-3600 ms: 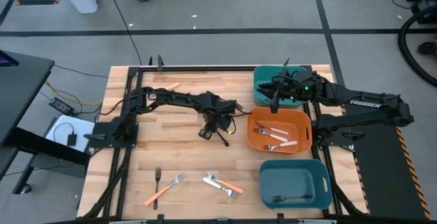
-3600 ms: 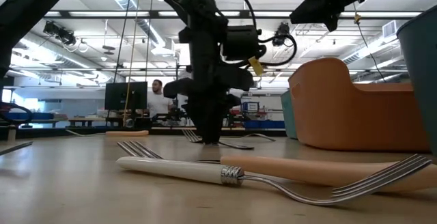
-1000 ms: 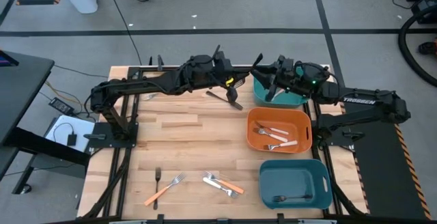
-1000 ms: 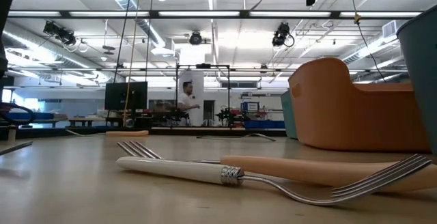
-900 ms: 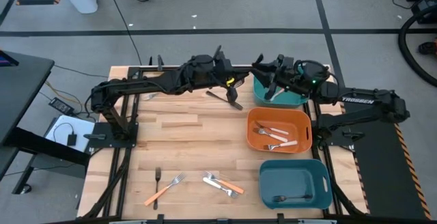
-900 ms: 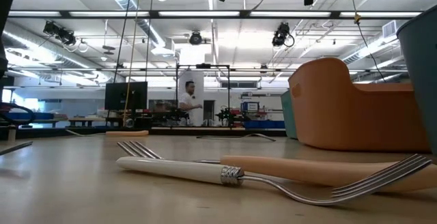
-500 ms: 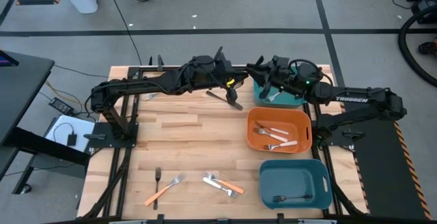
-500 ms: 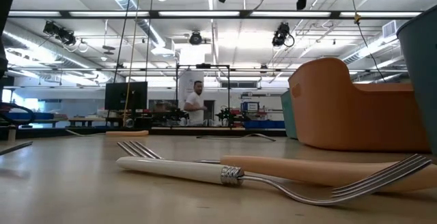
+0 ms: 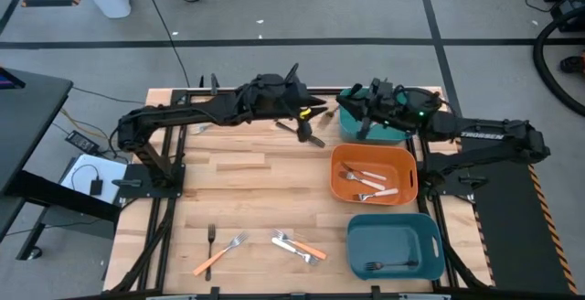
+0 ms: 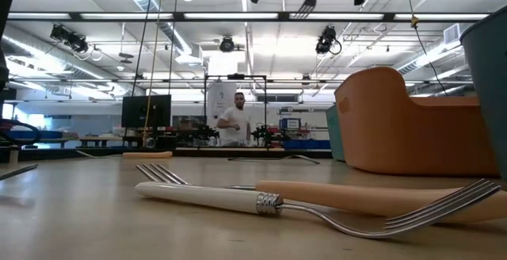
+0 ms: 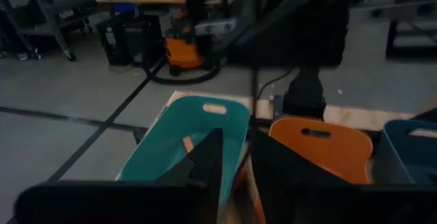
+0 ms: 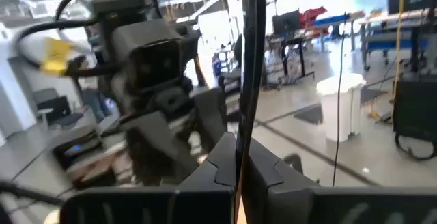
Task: Sort silverware by color (type)
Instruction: Put the black fork into the blue bin
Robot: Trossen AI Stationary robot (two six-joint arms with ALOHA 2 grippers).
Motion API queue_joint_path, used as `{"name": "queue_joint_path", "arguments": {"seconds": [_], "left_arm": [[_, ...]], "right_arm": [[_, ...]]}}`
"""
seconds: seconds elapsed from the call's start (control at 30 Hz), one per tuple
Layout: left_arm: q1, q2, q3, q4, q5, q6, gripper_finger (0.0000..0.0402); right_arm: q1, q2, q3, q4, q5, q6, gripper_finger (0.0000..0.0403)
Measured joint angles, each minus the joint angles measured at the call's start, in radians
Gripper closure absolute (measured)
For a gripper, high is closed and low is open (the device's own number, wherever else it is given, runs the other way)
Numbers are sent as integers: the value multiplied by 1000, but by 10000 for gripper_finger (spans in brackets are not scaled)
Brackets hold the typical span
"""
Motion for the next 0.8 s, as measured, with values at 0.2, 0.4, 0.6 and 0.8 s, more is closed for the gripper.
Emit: {"name": "queue_joint_path", "arguments": {"seconds": [0.2, 0.4, 0.6, 0.8], "left_arm": [[37, -86, 0, -233, 0, 6, 287], [86, -131, 0, -486, -4, 74, 286], [137, -131, -1, -603, -29, 69, 286], [175, -131, -1, -648, -34, 69, 286]], "right_arm": [[74, -151, 0, -312, -139, 79, 397], [221, -256, 0, -704, -378, 308, 396], [435, -233, 0, -929, -549, 589, 396], [645, -132, 0, -967, -585, 663, 396]]}}
